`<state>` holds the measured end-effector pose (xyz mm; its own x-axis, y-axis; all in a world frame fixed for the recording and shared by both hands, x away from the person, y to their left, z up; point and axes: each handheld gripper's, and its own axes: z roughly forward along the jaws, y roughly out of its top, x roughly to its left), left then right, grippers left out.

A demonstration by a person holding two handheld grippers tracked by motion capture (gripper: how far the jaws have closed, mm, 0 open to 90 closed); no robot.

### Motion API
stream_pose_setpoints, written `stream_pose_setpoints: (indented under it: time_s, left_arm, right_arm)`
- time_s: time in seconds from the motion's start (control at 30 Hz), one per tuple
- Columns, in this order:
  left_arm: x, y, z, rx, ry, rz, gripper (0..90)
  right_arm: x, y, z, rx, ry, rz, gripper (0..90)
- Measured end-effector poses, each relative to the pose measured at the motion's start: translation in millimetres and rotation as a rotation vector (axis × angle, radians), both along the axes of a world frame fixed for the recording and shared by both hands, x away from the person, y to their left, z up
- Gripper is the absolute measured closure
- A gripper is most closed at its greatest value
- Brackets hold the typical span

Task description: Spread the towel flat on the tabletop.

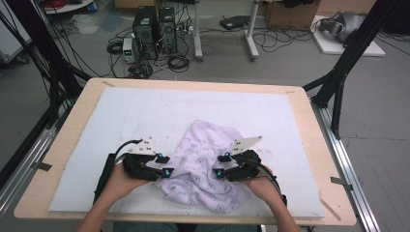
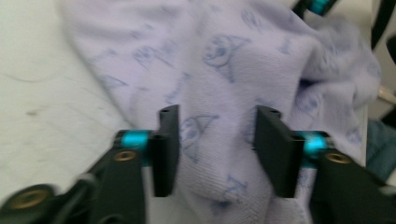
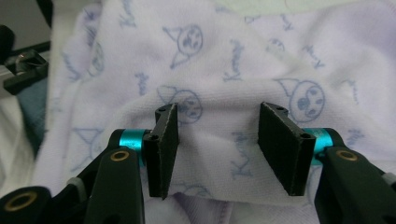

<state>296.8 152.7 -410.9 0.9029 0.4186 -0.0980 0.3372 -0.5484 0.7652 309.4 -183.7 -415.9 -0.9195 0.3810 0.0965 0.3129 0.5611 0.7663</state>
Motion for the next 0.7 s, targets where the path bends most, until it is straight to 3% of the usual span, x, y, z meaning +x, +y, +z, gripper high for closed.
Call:
stream_pose_setpoints:
  time_s: [0.07, 0.1, 0.2, 0.27, 0.47, 0.6, 0.7]
  left_arm:
    - [1.8, -6.9, -8.9, 0.067, 0.013, -0.021, 65.4]
    - [1.5, -8.6, -11.7, 0.077, 0.014, -0.025, 69.7]
    - [-1.7, -6.1, -15.1, 0.057, 0.003, -0.014, 83.0]
    - [-4.8, -0.8, -13.9, 0.05, -0.003, 0.007, 84.8]
    - [-23.8, 22.9, 1.2, 0.04, -0.069, 0.057, 85.8]
    - [-40.0, 33.6, 10.1, 0.073, -0.096, 0.059, 86.0]
    - [-54.4, 37.3, 14.8, 0.059, -0.096, 0.046, 86.0]
  right_arm:
    - [1.5, 3.5, -4.7, -0.023, 0.001, -0.002, 53.7]
    - [0.9, 4.7, -7.4, -0.029, -0.004, -0.002, 59.6]
    - [-1.3, 5.5, -11.3, -0.033, -0.003, 0.013, 72.0]
    - [-3.6, 5.5, -9.6, -0.034, -0.007, 0.027, 75.2]
    - [-13.1, 13.3, 3.6, -0.011, -0.025, 0.091, 78.8]
    - [-20.4, 22.8, 13.6, 0.015, -0.032, 0.14, 81.6]
    - [-31.0, 24.6, 16.8, 0.018, -0.029, 0.168, 84.5]
